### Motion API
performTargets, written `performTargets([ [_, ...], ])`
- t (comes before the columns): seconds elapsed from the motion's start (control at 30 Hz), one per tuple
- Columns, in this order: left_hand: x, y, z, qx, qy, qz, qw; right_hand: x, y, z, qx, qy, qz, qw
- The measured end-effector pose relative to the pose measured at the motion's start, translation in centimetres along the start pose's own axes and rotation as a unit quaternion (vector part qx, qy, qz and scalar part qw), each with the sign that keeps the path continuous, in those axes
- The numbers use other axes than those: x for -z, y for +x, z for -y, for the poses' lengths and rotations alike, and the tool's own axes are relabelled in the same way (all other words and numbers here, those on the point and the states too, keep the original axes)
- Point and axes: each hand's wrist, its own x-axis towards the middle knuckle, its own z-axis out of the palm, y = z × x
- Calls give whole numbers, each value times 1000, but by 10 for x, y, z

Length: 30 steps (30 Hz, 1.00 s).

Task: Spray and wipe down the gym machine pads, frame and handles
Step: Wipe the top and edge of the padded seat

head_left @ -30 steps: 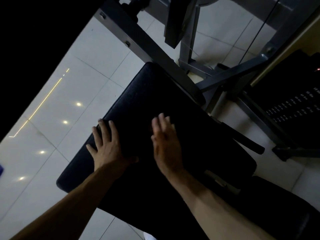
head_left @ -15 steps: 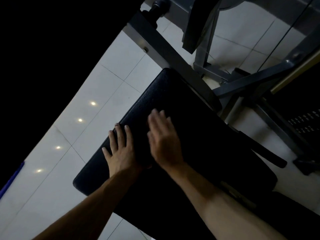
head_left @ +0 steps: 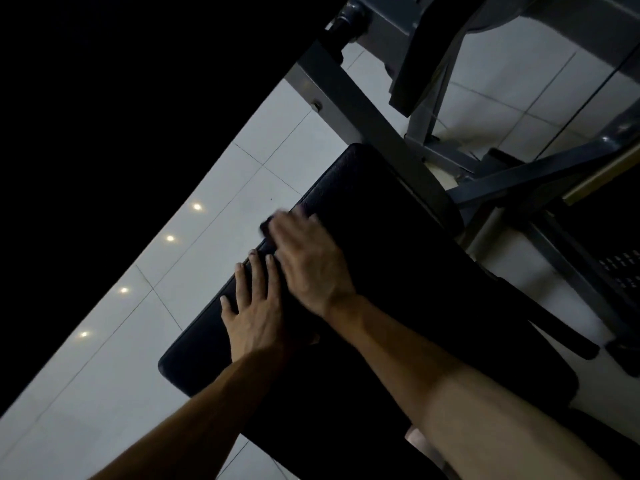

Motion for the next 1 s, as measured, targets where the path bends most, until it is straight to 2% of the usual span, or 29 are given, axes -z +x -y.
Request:
performTargets([
  [0.07, 2, -1, 5, -8, -3, -13, 1000, -3, -13, 0, 74, -5, 42, 996],
  [0.13, 5, -2, 11, -16, 7, -31, 999, 6, 0, -28, 94, -39, 30, 994],
  [0.17, 5, -3, 17, -18, 4, -35, 999, 15, 10, -44, 69, -60, 10, 996],
  [0.27, -3, -13, 45, -7, -17, -34, 999, 39, 37, -83, -110, -66, -20, 992],
  [0.33, -11, -24, 61, 23, -28, -30, 999, 36, 41, -73, -157, -41, -45, 986],
  [0.53, -16, -23, 59, 63, -61, -7, 996, -11, -25, 24, 18, 25, 35, 999],
  [0.67, -15, -26, 58, 69, -71, -10, 995, -5, -17, 0, 123, 10, 38, 992],
  [0.7, -15, -26, 58, 70, -72, -8, 995, 1, -6, -16, 114, -4, 11, 993],
  [0.73, -15, -25, 58, 69, -73, -7, 995, 10, 6, -33, 64, -10, -22, 998],
  [0.8, -15, -25, 59, 66, -74, -7, 995, 30, 29, -63, -97, 3, -62, 993],
  [0.83, -15, -25, 58, 63, -77, -4, 995, 36, 36, -68, -153, 12, -69, 986],
  [0.87, -16, -25, 58, 62, -79, -3, 995, 35, 38, -64, -170, 19, -69, 983],
  [0.9, -16, -24, 58, 62, -79, -4, 995, 29, 33, -50, -151, 18, -62, 986],
  [1.0, -15, -24, 56, 73, -73, -6, 995, -7, -16, 13, 10, 31, 7, 999],
])
